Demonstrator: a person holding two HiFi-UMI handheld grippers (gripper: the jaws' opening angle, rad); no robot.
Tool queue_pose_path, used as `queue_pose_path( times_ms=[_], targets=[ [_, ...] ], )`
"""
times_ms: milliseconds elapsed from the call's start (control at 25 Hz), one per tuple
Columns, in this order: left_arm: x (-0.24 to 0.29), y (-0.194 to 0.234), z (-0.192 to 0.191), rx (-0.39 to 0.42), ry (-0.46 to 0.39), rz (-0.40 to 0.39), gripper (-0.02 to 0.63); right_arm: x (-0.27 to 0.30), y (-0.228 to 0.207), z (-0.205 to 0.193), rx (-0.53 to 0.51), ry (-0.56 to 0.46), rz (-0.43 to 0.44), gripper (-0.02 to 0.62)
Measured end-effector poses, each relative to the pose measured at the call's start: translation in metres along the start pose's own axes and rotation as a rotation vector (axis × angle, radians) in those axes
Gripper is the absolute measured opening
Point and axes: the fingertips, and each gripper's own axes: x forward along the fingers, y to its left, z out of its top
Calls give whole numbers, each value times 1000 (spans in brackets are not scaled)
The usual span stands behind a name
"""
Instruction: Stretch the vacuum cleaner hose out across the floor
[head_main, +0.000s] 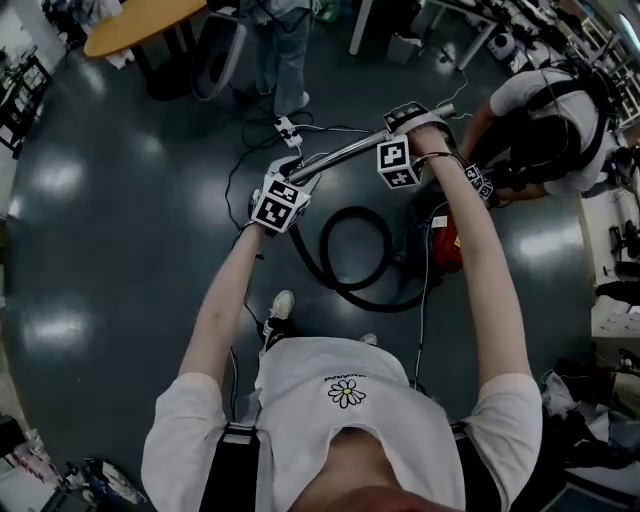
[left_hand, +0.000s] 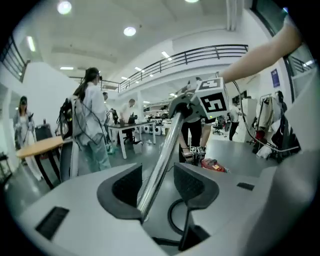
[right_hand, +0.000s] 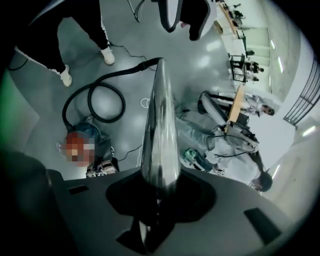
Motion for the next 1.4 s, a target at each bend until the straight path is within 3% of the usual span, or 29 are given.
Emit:
queue_pose_path(
  times_ms=[160,320,480,720,840,920,960,1000,1040,1280,1400],
  targets=[
    [-14,13,53,152,-44,18,183,-43,-83,-8,-109,-18,-155,144],
    [-41,27,87,223,-68,82,183,-93,-139,-15,-199,-19,-270,144],
    [-60,51,117,236,-89,152,183,-137,-188,-17,-261,-31,-368,144],
    [-65,71,149,239,-85,192,183,-201,-238,-8,-387,-48,-533,144],
    [-63,66,152,168,-69,158,183,-228,-239,12,-467,-105,-635,144],
    [-59,58,146,155,-26,130,179,-229,-232,19,-494,-135,-653,144],
    [-55,54,142,156,-9,128,163,-224,-228,19,-489,-144,-647,144],
    [-50,51,137,152,5,137,88,-219,-224,19,-471,-151,-638,144],
    [-47,50,133,141,15,156,63,-213,-221,18,-447,-156,-633,144],
    [-46,54,128,111,79,225,60,-208,-225,13,-375,-175,-739,151],
    [-49,59,125,98,106,235,60,-227,-232,14,-279,-244,-855,177]
  ],
)
